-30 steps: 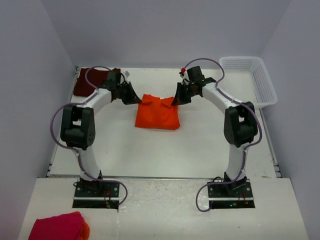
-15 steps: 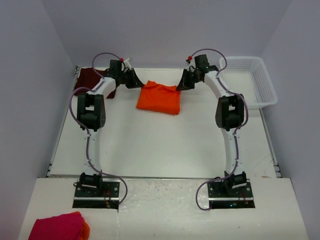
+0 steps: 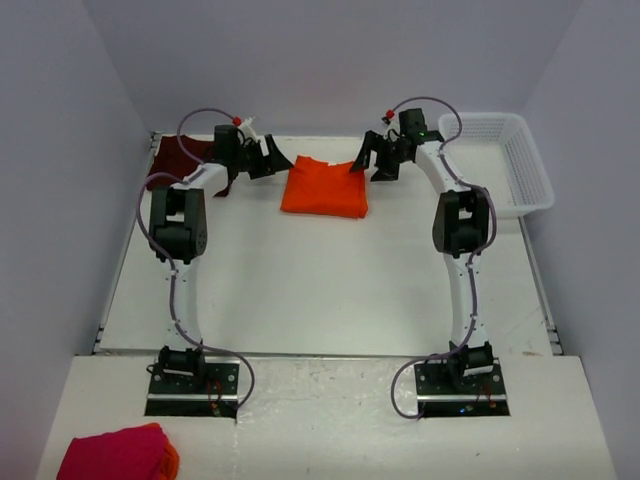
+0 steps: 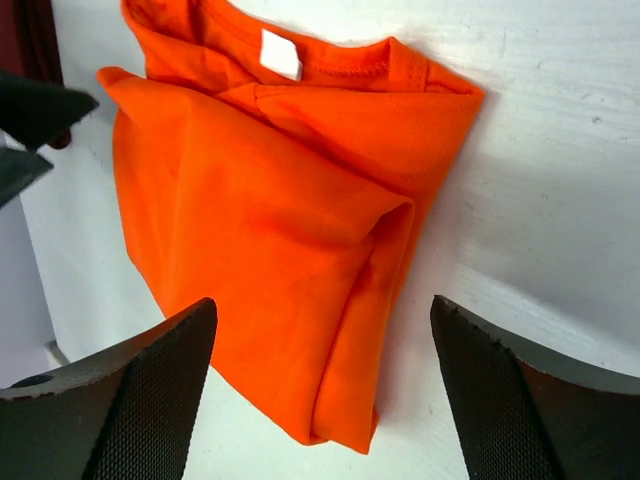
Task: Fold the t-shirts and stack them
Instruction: Fold the long partially folded tshirt into a neat square
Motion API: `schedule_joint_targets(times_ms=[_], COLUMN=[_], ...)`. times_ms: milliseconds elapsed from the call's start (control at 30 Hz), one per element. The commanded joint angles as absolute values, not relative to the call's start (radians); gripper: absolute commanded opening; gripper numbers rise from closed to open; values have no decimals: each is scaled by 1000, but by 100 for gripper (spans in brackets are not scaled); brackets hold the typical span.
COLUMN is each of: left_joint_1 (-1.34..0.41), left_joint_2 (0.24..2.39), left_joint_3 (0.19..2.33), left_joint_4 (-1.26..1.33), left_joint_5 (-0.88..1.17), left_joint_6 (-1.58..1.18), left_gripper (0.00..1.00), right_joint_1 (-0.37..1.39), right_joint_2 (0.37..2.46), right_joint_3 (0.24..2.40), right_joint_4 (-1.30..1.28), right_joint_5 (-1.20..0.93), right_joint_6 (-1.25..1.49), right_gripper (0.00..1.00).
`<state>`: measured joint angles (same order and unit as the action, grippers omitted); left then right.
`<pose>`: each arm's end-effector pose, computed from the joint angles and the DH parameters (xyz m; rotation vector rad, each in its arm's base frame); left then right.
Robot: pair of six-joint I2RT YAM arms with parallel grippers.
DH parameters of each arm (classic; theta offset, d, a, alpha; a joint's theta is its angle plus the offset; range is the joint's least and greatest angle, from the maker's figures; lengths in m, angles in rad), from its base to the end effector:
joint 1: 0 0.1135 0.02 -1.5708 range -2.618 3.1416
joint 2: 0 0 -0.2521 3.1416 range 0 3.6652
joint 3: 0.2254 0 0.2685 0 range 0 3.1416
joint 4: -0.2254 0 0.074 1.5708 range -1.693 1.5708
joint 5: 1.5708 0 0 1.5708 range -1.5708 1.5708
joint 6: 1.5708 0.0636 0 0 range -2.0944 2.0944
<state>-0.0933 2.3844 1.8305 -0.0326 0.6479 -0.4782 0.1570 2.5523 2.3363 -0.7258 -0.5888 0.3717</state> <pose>0.5552 -0.0905 0.1310 -0.0315 2.1979 -1.0239 0.5602 0.1244 0.1535 0.0229 2.5375 0.9538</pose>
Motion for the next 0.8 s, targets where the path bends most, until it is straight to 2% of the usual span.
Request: schedule_joint_targets(times_ms=[0,33,133,200,233,267,333,367,767], left_joint_1=[-123,-127,-150,-169,-182,-189,-201,-210,-233], left_joint_2=[2160,2149,2100,2083,2086,2094,2146,2169,2440], left_joint_3=[1747,1732,1649,1600,1597,1601,1647,1685,1879], left_joint_4=[161,157,178,202,209,206,175,169,65], left_joint_5=[620,633,647,658,676,686,735,751,770], left_joint_6=[-459,-463,-468,-476,-489,-498,-532,-547,-563], left_gripper=[85,84,73,61,41,29,6,0,0], right_joint_1=[169,173,183,189,192,192,192,192,202], right_joint_2=[2360,2329,2275,2257,2246,2246,2256,2281,2523], right_joint_3=[2289,2217,2180,2152,2128,2119,2114,2120,2298], right_joint_4=[-663,-649,-682,-689,-687,-687,-692,-701,-758], right_joint_5=[-545,-538,-519,-505,-497,-512,-543,-552,-733], right_joint_6=[330,324,305,296,298,298,302,322,412], right_gripper=[88,89,89,89,86,80,7,0,0])
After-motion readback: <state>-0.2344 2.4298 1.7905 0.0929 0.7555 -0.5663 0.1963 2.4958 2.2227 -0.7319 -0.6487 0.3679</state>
